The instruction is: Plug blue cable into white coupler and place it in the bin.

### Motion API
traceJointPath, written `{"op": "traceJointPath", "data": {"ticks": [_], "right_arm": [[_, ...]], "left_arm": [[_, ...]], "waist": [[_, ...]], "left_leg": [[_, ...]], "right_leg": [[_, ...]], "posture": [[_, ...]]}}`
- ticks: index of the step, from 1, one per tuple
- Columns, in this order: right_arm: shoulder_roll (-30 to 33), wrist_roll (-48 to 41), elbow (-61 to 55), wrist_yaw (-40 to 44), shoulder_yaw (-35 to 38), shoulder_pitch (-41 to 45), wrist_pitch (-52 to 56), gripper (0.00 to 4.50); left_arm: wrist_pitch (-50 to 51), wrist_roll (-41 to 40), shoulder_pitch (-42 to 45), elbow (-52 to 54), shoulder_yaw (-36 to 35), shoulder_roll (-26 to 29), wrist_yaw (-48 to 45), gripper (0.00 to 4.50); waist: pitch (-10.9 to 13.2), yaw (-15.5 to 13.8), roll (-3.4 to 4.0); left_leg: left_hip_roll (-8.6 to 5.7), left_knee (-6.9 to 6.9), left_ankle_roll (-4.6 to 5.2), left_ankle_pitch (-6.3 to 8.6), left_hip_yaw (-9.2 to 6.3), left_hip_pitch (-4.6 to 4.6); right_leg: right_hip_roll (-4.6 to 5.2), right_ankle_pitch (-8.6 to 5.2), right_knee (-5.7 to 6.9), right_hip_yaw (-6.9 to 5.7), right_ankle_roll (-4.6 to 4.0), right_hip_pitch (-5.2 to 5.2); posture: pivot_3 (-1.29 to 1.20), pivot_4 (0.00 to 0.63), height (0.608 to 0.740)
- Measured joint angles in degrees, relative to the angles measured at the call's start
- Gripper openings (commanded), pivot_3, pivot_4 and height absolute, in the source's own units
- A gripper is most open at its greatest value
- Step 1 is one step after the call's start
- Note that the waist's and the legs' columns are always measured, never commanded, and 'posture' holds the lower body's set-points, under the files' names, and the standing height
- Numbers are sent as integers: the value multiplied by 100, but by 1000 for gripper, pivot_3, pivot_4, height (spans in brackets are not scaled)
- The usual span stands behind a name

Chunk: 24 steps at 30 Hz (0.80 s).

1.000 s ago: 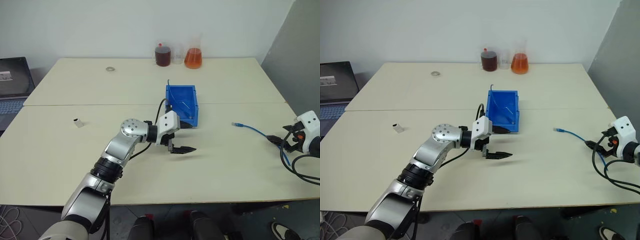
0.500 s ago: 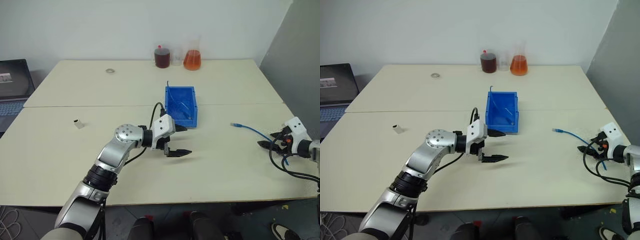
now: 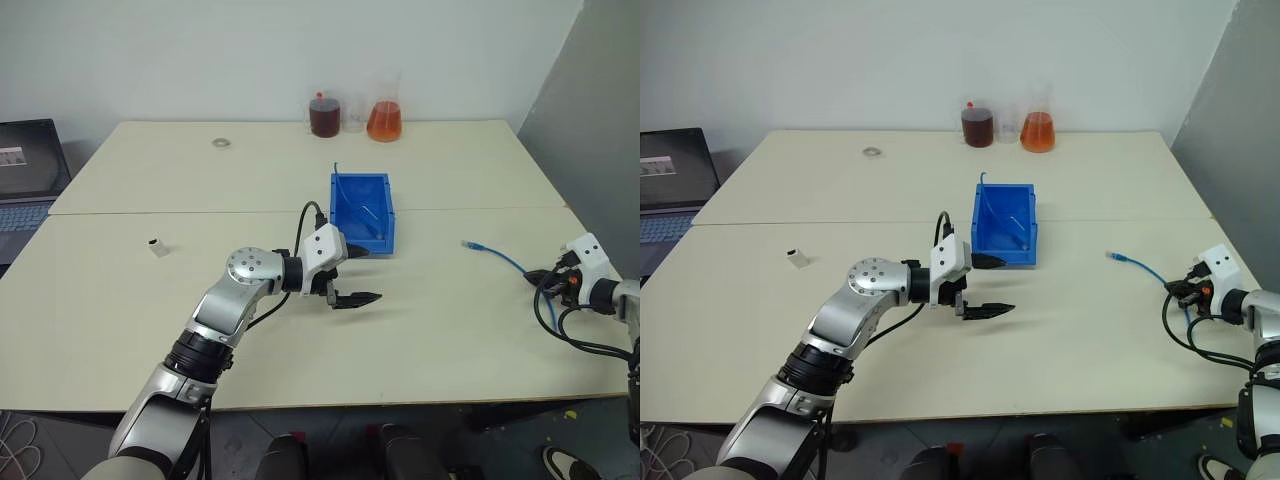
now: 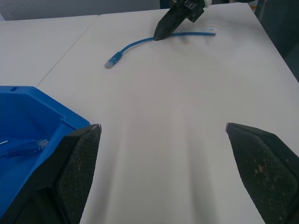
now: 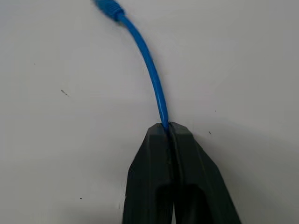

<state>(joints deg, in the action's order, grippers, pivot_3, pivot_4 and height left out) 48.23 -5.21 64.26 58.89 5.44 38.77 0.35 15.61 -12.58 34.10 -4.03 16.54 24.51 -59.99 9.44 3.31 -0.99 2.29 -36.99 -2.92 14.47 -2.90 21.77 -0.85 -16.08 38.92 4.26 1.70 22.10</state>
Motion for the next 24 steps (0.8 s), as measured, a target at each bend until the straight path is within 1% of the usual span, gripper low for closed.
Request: {"op": "traceJointPath", "data": {"ticks": [3,7,9,10,11,12,15,17,19,21,23,24], "right_arm": [[17,14,-334,74,-28,-198,-39,40],[59,-34,-1364,403,-124,-711,4,40],[81,-286,-2665,862,-212,-1259,508,40],[84,-360,-3015,990,-230,-1395,669,40],[86,-467,-3417,1114,-260,-1493,917,40],[88,-595,-4066,1246,-341,-1578,1224,40],[-4,-761,-4901,1272,-459,-1510,1641,40],[-338,-756,-5189,1151,-673,-1333,1807,40],[-587,-730,-5313,1047,-868,-1278,1867,40],[-1144,-608,-5377,687,-1194,-1122,1980,40],[-1449,-513,-5433,526,-1435,-1008,2049,40],[-1653,-491,-5510,443,-1593,-941,2080,40]], "left_arm": [[38,-14,-57,117,-37,7,79,4500],[160,-90,-413,524,-191,169,144,4500],[226,-219,-1050,1015,-482,537,187,4500],[249,-253,-1279,1106,-611,665,189,4500],[251,-260,-1564,1188,-775,806,217,4500],[222,-275,-2090,1363,-1097,1023,309,4500],[175,-284,-2970,1648,-1586,1191,511,4500],[128,-294,-3556,2007,-1804,1184,707,4500],[135,-304,-3858,2188,-1875,1155,832,4500],[167,-335,-4329,2546,-2025,989,1104,4500],[183,-355,-4511,2763,-2088,855,1327,4500],[192,-355,-4624,2889,-2175,694,1571,4500]], "waist": [[0,0,0],[0,17,3],[2,62,13],[7,81,20],[13,93,30],[22,126,45],[31,115,42],[41,61,25],[45,15,19],[51,-13,18],[55,-61,21],[56,-71,20]], "left_leg": [[0,1,0,0,-1,1],[6,7,0,0,-2,2],[17,12,-1,1,-2,1],[19,13,-1,1,-4,0],[20,14,-1,1,-6,2],[24,14,0,1,-4,1],[24,9,-1,1,-13,2],[20,6,-1,1,-10,2],[19,5,-1,1,-9,6],[22,6,-1,2,-7,9],[20,6,-2,1,-11,14],[23,6,-2,1,-10,13]], "right_leg": [[0,-4,0,0,7,1],[-3,-6,4,-1,3,7],[-8,-10,7,1,-3,11],[-8,-11,9,-2,-6,12],[-9,-12,10,-5,-5,16],[-8,-12,12,-2,-4,18],[-8,-19,8,-14,5,13],[-7,-19,4,-12,8,13],[-5,-20,6,-12,8,16],[-6,-20,5,-10,7,20],[-5,-19,6,-14,6,22],[-5,-18,5,-13,4,20]], "posture": [[0,150,740],[0,150,740],[0,150,740],[0,150,740],[0,150,740],[0,150,740],[0,150,740],[0,150,740],[0,150,740],[0,150,740],[0,150,740],[0,150,740]]}}
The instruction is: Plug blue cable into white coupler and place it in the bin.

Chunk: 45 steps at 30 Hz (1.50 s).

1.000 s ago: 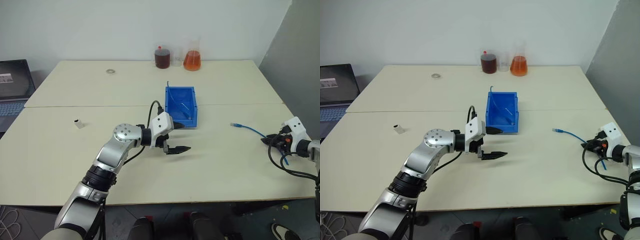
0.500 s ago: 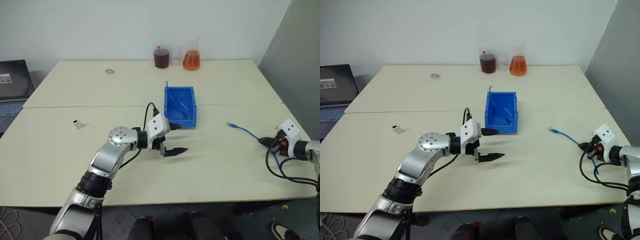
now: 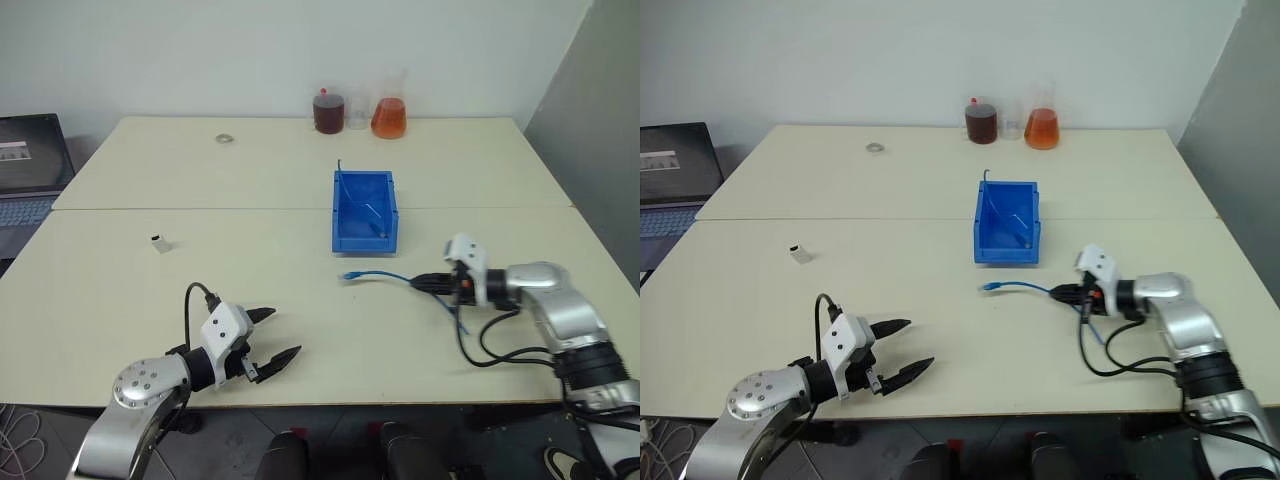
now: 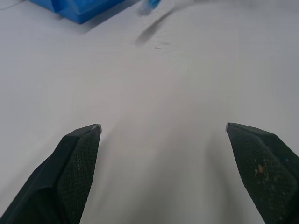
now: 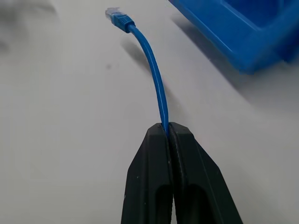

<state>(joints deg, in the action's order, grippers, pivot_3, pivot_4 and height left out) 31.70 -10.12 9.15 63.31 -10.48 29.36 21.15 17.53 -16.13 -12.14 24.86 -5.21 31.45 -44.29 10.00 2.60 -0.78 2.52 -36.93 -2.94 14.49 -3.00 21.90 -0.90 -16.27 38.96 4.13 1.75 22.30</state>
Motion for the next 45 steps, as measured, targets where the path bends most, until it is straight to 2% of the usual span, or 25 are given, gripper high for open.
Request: {"op": "traceJointPath", "data": {"ticks": [8,17,21,27,30,32,34,36,37,42,45], "right_arm": [[-929,277,84,-752,-475,326,377,40],[-1148,495,193,-825,-896,380,382,40],[-1144,594,173,-790,-1092,358,354,633],[-1165,602,101,-744,-1117,354,402,2230],[-1078,531,-68,-709,-1088,297,556,2872],[-921,383,-311,-655,-987,225,782,3274],[-668,99,-756,-584,-675,121,1162,3858],[-497,-249,-1202,-591,-310,92,1631,4309],[-490,-364,-1356,-604,-174,98,1803,4465],[-432,-1395,-2275,-729,582,150,3112,4465],[-164,-1908,-2681,-703,833,130,3613,4465]], "left_arm": [[213,-170,-915,473,-555,-495,888,4500],[213,-174,-1115,539,-644,-636,1167,4500],[213,-176,-1072,553,-647,-581,1141,4500],[214,-182,-857,524,-644,-483,1101,4500],[214,-184,-789,479,-638,-454,1083,4500],[214,-191,-728,435,-636,-405,1012,4500],[221,-221,-594,300,-634,-254,861,4500],[232,-355,-231,12,-637,25,576,4500],[244,-394,-65,-111,-648,143,463,4500],[351,-582,869,-956,-551,969,-537,4500],[395,-587,1622,-1732,-64,1235,-1275,4500]], "waist": [[3,-18,-2],[7,-19,-8],[8,-9,-9],[9,-2,-10],[11,-6,-11],[17,-18,-13],[24,-25,-19],[31,-33,-20],[32,-30,-22],[40,-7,-19],[47,-2,-17]], "left_leg": [[2,3,-1,1,0,-2],[2,5,-1,1,0,-3],[3,6,-1,1,0,-4],[3,6,-1,1,-1,-4],[3,6,-1,1,-2,-2],[1,6,-1,1,-3,0],[1,6,-1,1,-3,0],[3,6,-1,1,-7,0],[4,7,-1,1,-7,0],[4,14,-2,2,-1,4],[0,14,-7,5,-2,19]], "right_leg": [[-1,-3,1,-3,-9,3],[-3,-7,1,-5,-10,3],[-3,-8,1,-5,-12,3],[-4,-8,1,-6,-11,3],[-3,-9,1,-7,-11,3],[-2,-9,1,-7,-11,5],[-2,-10,1,-8,-12,5],[-4,-11,3,-12,-13,6],[-8,-11,3,-12,-13,9],[-7,-13,1,-10,-16,14],[-6,-15,2,-14,-19,27]], "posture": [[0,150,740],[0,150,740],[0,150,740],[0,150,740],[0,150,740],[0,150,740],[0,150,740],[0,150,740],[0,150,740],[0,150,740],[0,150,740]]}}
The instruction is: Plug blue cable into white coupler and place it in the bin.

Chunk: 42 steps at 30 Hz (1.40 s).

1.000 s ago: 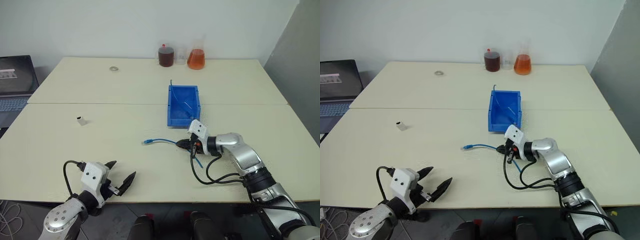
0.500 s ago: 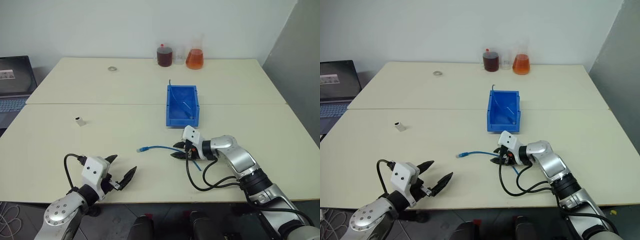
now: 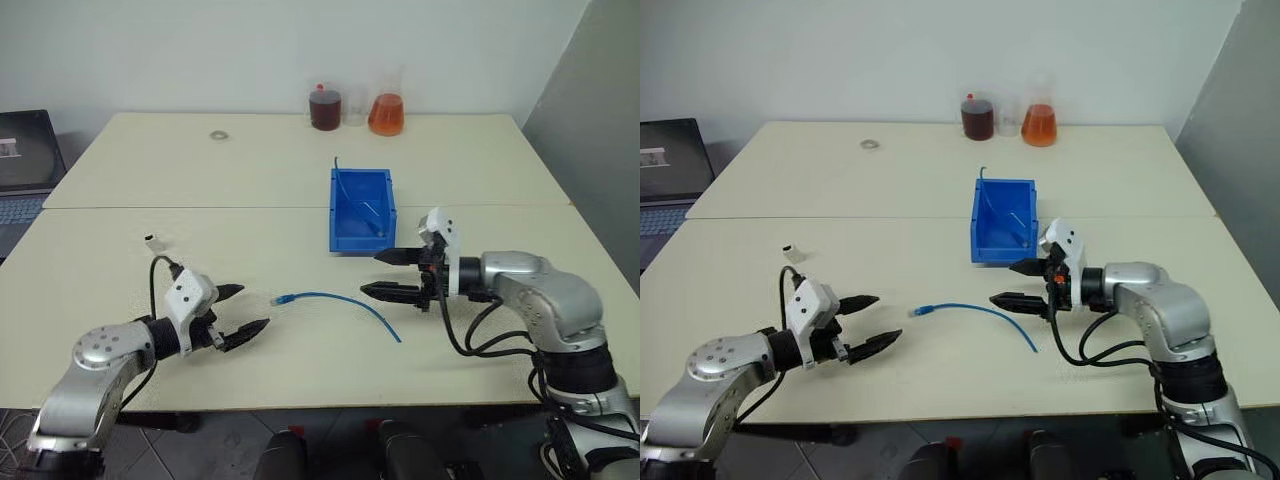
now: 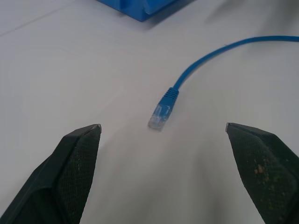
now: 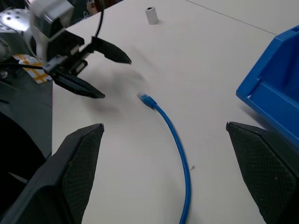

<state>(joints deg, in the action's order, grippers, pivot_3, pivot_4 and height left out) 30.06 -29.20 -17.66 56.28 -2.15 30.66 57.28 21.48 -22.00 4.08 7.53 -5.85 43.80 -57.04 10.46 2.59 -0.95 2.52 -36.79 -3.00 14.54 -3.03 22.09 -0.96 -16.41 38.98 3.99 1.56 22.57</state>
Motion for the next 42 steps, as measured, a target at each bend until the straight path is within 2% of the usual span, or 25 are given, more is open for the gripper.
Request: {"op": "traceJointPath", "data": {"ticks": [4,6,10,17,23,37,38,42], "right_arm": [[315,-441,-320,86,127,6,272,4465],[408,-485,-328,-43,152,-115,309,4465],[440,-605,-369,-294,252,-190,384,4465],[467,-907,-696,-782,515,-504,606,4465],[508,-1113,-866,-1036,550,-692,647,4500],[619,-1252,-870,-1157,529,-763,484,4500],[622,-1252,-870,-1157,529,-763,468,4500],[625,-1252,-869,-1156,507,-762,432,4500]], "left_arm": [[-225,244,1415,-1452,625,66,-975,4500],[-696,594,1957,-2317,1041,-38,-1331,4500],[-1202,824,2399,-3066,1251,-258,-1618,4500],[-1993,1117,2491,-3267,1455,-429,-1898,4500],[-2580,1270,2454,-3387,1520,-459,-2094,3328],[-2987,1287,2406,-3639,1461,-345,-2252,352],[-2991,1287,2399,-3638,1451,-345,-2246,236],[-2958,1285,2375,-3610,1425,-345,-2231,233]], "waist": [[6,-69,-5],[6,-53,-5],[7,-55,-7],[7,-75,-7],[7,-71,-7],[5,-57,-5],[5,-57,-5],[5,-50,-5]], "left_leg": [[1,-13,1,-2,-12,70],[-1,-12,1,-1,-3,77],[-1,-6,2,-1,-7,85],[-3,-11,2,0,-7,84],[-2,-13,2,0,-7,82],[0,-14,3,-1,-7,72],[1,-15,4,-1,-7,71],[2,-16,4,-2,-7,68]], "right_leg": [[-4,10,5,-13,-12,62],[-2,18,5,-5,-23,69],[-2,18,8,-9,-26,77],[3,18,10,-9,-24,73],[1,19,11,-8,-24,73],[-2,18,21,-7,-23,68],[-3,18,22,-7,-22,68],[-4,17,29,-5,-22,68]], "posture": [[0,150,740],[0,150,740],[0,150,740],[0,150,740],[0,150,740],[0,150,740],[0,150,740],[0,150,740]]}}
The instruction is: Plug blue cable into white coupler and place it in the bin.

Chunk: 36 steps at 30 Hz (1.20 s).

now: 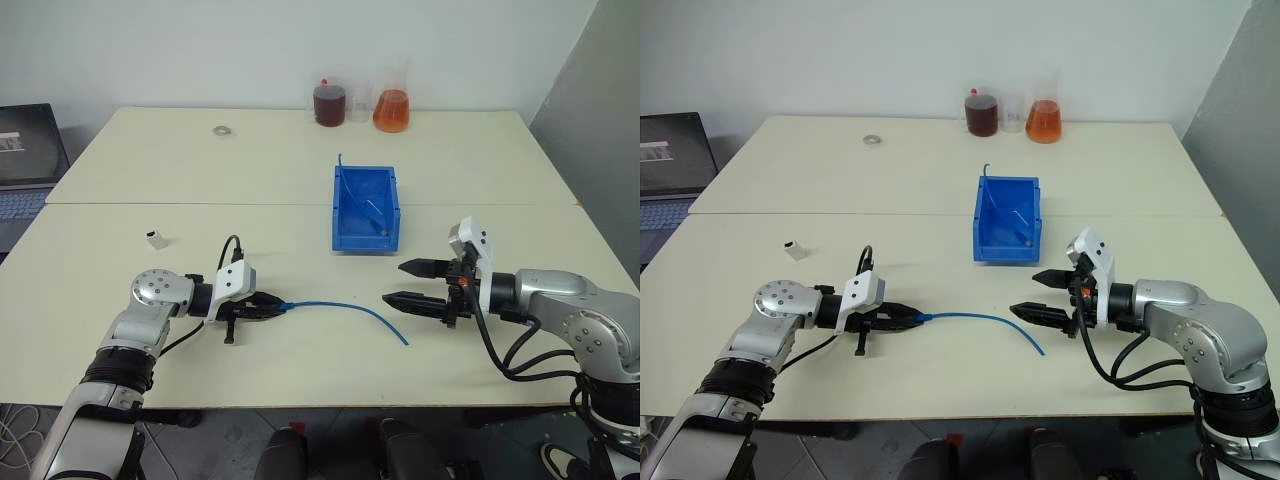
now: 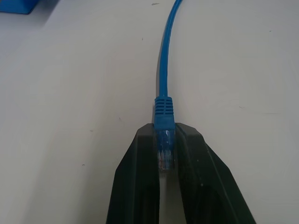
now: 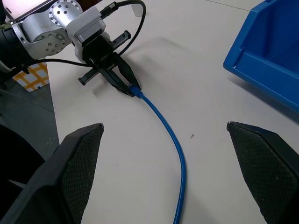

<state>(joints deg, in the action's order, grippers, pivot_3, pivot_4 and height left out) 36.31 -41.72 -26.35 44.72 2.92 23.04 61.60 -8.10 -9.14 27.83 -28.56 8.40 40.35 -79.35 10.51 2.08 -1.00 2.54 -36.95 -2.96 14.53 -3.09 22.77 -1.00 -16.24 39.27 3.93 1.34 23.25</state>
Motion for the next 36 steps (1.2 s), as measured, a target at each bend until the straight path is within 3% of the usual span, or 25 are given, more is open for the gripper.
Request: {"op": "traceJointPath", "data": {"ticks": [3,7,16,20,26,36], "right_arm": [[0,0,0,-6,-42,0,-27,4500],[-48,-20,-5,-130,-42,4,-43,4500],[-552,-1031,-400,-785,404,-224,326,4500],[-662,-1438,-448,-1026,503,-210,412,4500],[-757,-2179,338,-1462,1013,660,516,4500],[-868,-3708,894,-2495,1337,1157,703,4500]], "left_arm": [[300,-37,-33,129,-29,-16,64,233],[1690,-470,-57,649,-214,-262,486,233],[5119,-2438,552,2846,-1127,-1223,2182,233],[6137,-3394,1006,3353,-1520,-1550,2783,233],[7184,-4584,1258,3350,-1946,-1574,3041,233],[7665,-5194,1234,3250,-2032,-1565,3258,233]], "waist": [[0,-1,0],[2,-10,-4],[4,-23,-8],[4,17,-8],[4,101,-8],[4,92,-8]], "left_leg": [[0,-1,0,0,0,0],[0,-11,0,0,-5,8],[-3,-10,-2,-1,-15,13],[-3,-9,-2,-1,-12,3],[-3,-10,-3,-3,-13,-2],[-6,-8,-4,-3,-11,6]], "right_leg": [[0,-2,5,0,3,0],[0,-8,12,-3,14,2],[3,0,12,-8,1,1],[2,-1,21,-4,2,1],[0,-1,31,-4,1,1],[5,0,22,-4,-2,2]], "posture": [[0,150,740],[0,150,740],[0,150,740],[0,150,740],[0,150,740],[0,150,740]]}}
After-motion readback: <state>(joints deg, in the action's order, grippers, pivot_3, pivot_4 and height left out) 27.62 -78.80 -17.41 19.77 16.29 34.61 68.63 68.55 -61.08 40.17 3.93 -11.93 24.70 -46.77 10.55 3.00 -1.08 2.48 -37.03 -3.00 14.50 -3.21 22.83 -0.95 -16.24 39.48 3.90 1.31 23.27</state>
